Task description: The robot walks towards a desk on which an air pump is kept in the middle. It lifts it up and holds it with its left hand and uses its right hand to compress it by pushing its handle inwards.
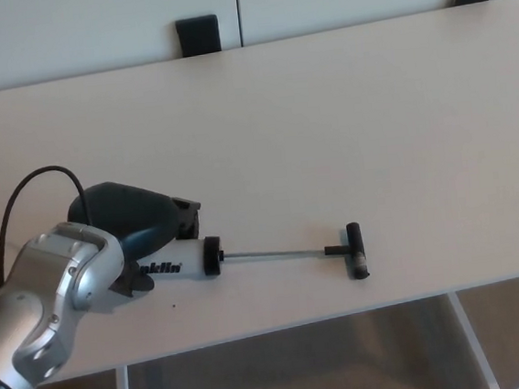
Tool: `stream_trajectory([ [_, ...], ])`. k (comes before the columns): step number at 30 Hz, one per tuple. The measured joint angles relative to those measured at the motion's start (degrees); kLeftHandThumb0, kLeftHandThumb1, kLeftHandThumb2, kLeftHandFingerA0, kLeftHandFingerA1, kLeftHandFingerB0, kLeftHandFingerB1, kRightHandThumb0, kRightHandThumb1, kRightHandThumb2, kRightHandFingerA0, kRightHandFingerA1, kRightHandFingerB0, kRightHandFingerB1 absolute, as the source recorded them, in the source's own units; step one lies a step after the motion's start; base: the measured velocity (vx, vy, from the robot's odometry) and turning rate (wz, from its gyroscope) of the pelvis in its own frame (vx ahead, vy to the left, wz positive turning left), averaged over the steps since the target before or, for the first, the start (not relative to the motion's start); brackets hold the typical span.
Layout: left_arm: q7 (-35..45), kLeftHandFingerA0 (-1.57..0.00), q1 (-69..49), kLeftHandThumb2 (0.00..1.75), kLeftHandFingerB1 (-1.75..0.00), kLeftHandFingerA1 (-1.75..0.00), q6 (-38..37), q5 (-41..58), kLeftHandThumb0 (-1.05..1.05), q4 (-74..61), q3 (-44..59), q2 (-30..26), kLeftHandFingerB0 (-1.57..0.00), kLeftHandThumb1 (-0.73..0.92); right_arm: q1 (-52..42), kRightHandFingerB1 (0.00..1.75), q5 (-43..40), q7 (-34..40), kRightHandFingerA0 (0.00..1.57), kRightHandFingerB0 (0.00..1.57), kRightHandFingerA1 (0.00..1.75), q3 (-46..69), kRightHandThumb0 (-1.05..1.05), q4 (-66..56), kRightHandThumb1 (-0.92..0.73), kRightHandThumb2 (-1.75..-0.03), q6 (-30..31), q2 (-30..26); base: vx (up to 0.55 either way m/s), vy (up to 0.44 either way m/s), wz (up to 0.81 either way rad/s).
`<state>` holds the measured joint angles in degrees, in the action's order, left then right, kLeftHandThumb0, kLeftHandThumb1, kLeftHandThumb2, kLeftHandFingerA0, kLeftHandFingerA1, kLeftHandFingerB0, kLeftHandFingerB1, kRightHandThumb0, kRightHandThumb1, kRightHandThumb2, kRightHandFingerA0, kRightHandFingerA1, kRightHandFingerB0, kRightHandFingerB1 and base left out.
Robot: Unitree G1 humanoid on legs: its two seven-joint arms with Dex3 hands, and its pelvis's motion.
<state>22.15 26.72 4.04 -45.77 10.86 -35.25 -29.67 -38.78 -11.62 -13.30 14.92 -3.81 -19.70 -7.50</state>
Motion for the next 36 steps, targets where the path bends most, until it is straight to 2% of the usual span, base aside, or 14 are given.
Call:
stream_trajectory([
  [12, 1.17, -0.66, -0.19, 0.57, -1.14, -1.52, -0.48, 1.95, -0.05, -1.17, 0.47, 0.01, -0.47, 0.77, -1.93, 0.41, -3.00, 1.04, 0.68, 0.55, 0.45, 3.53, -0.51, -20.21, -0.73, -0.62, -1.16, 1.57, 0.00, 0.000, 0.00],
  [14, 1.48, -0.61, -0.23, 0.53, -1.16, -1.57, -0.48, 2.30, -0.04, -1.57, 0.74, 0.01, -0.49, 0.78, -1.50, 0.36, -3.48, 1.50, 0.53, 0.43, 0.39, 4.37, -0.56, -23.49, -0.77, -0.64, -1.23, 1.74, 0.00, 0.000, 0.00],
  [15, 1.66, -0.67, -0.26, 0.46, -1.27, -1.64, -0.48, 2.50, -0.02, -1.81, 0.95, 0.01, -0.48, 0.83, -1.09, 0.46, -3.68, 1.71, 0.36, 0.22, 0.53, 4.82, -0.60, -25.12, -0.61, -0.99, -1.24, 1.80, 0.00, 0.000, 0.00],
  [17, 2.23, -0.67, -0.43, 0.46, -1.27, -1.64, -0.48, 3.34, -0.02, -2.54, 1.65, 0.01, -0.48, 0.83, 0.59, 0.46, -4.10, 2.40, 0.36, 0.22, 0.53, 6.14, -0.60, -28.64, -0.61, -0.99, -1.27, 1.79, 0.00, 0.000, 0.00],
  [18, 2.46, -0.42, -0.51, 0.47, -1.36, -1.72, -0.48, 3.65, -0.03, -2.89, 1.99, 0.01, -0.41, 0.83, 1.34, 0.29, -4.24, 2.68, 0.31, 0.25, 0.32, 6.58, -0.62, -29.91, -0.75, -0.63, -1.27, 1.77, 0.00, 0.000, 0.00],
  [20, 3.31, -0.42, -0.58, 0.47, -1.36, -1.72, -0.48, 4.74, -0.03, -4.11, 3.09, 0.01, -0.41, 0.83, 3.86, 0.29, -4.53, 3.57, 0.31, 0.25, 0.32, 7.93, -0.62, -33.71, -0.75, -0.63, -1.19, 1.62, 0.00, 0.000, 0.00],
  [21, 3.65, -0.48, -0.59, 0.53, -1.35, -1.69, -0.48, 5.23, -0.04, -4.57, 3.55, 0.01, -0.45, 0.83, 4.85, 0.42, -4.63, 3.95, 0.21, 0.13, 0.48, 8.33, -0.66, -35.09, -0.61, -0.92, -1.09, 1.50, 0.00, 0.000, 0.00],
  [23, 4.66, -0.48, -0.64, 0.53, -1.35, -1.69, -0.47, 6.55, -0.04, -5.84, 4.80, 0.01, -0.45, 0.83, 7.44, 0.42, -4.83, 4.89, 0.21, 0.13, 0.48, 8.95, -0.66, -38.27, -0.61, -0.92, -0.48, 0.91, 0.00, 0.000, 0.00],
  [24, 5.12, -0.57, -0.65, 0.52, -1.34, -1.66, -0.47, 7.09, -0.01, -6.42, 5.35, 0.01, -0.45, 0.85, 8.54, 0.28, -4.90, 5.29, 0.24, 0.21, 0.41, 9.13, -0.63, -39.36, -0.76, -0.63, -0.10, 0.62, 0.00, 0.000, 0.00],
  [29, 8.36, -0.50, -0.73, 0.57, -1.35, -1.70, -0.41, 10.91, -0.04, -10.35, 9.12, 0.01, -0.48, 0.81, 17.04, 0.33, -4.77, 7.55, 0.17, 0.14, 0.43, 8.68, -0.69, -41.91, -0.81, -0.64, 3.43, -0.42, 0.00, 0.000, 0.00],
  [30, 9.04, -0.50, -0.73, 0.57, -1.36, -1.69, -0.41, 11.71, -0.06, -11.10, 9.83, 0.01, -0.47, 0.82, 18.67, 0.51, -4.55, 7.93, 0.00, 0.00, 0.50, 8.32, -0.37, -41.75, -0.51, -1.09, 4.23, -0.55, 0.00, 0.000, 0.00],
  [32, 10.13, -0.50, -0.78, 0.57, -1.36, -1.69, -0.38, 12.99, -0.06, -12.18, 10.92, 0.01, -0.47, 0.82, 21.12, 0.51, -4.05, 8.40, 0.00, 0.00, 0.50, 7.57, -0.37, -40.67, -0.51, -1.09, 5.45, -0.78, 0.00, 0.000, 0.00],
  [33, 10.76, -0.61, -0.78, 0.51, -1.40, -1.68, -0.37, 13.70, -0.08, -12.86, 11.53, 0.01, -0.47, 0.87, 22.21, 0.46, -3.72, 8.58, 0.12, 0.06, 0.51, 6.85, -0.76, -39.57, -0.67, -1.01, 6.24, -0.81, 0.00, 0.000, 0.00],
  [36, 12.71, -0.56, -0.73, 0.49, -1.46, -1.72, -0.32, 15.80, -0.03, -14.33, 13.17, -0.01, -0.44, 0.89, 24.19, 0.45, -2.00, 8.85, 0.11, 0.07, 0.49, 3.55, -0.80, -34.03, -0.68, -1.02, 8.66, -0.72, 0.00, 0.000, 0.00],
])
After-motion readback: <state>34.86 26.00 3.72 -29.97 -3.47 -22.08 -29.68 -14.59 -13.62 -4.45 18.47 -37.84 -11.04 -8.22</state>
